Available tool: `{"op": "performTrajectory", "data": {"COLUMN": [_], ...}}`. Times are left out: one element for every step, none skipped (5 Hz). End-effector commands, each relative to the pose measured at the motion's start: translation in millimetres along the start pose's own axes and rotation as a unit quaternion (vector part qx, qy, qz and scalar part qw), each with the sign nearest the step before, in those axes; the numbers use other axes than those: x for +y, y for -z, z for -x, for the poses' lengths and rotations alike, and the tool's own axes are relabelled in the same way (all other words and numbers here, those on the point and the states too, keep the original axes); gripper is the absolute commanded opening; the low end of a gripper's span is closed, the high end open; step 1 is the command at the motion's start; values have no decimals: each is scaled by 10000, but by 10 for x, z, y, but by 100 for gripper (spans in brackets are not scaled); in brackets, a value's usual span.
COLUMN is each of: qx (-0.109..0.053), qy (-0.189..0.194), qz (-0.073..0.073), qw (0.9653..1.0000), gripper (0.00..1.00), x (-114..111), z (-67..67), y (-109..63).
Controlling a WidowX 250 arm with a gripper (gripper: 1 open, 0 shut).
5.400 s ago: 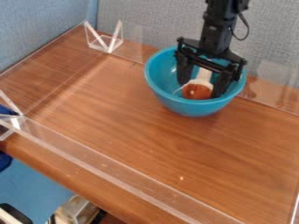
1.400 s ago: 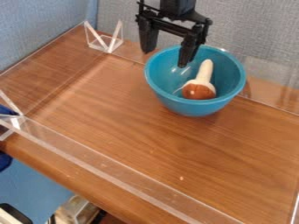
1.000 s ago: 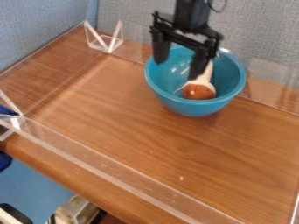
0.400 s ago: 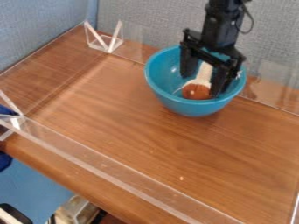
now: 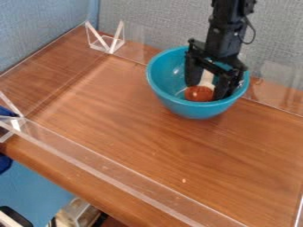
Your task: Remove the mushroom from inside the blue bowl and put it on the table
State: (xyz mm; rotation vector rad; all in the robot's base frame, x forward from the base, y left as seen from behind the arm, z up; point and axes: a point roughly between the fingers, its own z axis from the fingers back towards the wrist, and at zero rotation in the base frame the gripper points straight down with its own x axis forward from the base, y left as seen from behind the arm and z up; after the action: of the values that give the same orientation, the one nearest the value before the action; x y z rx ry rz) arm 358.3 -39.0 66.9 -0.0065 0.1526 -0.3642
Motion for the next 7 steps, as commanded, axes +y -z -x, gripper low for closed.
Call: {"op": "performTrajectory", "data": {"qx": [-267, -243, -233, -203, -185, -173, -148], "qy": [-80, -106, -126, -156, -172, -177, -182], "qz": [-9, 68, 138, 200, 246, 270, 293], "qw": [9996, 9996, 9996, 9995, 9994, 9993, 9993], "gripper": [100, 0, 0, 100, 0, 0, 0], "x": [106, 154, 198, 256, 298, 321, 350], "z": [-55, -76, -93, -113, -141, -159, -188], "y": [-154, -109, -79, -44, -12, 3, 25]}}
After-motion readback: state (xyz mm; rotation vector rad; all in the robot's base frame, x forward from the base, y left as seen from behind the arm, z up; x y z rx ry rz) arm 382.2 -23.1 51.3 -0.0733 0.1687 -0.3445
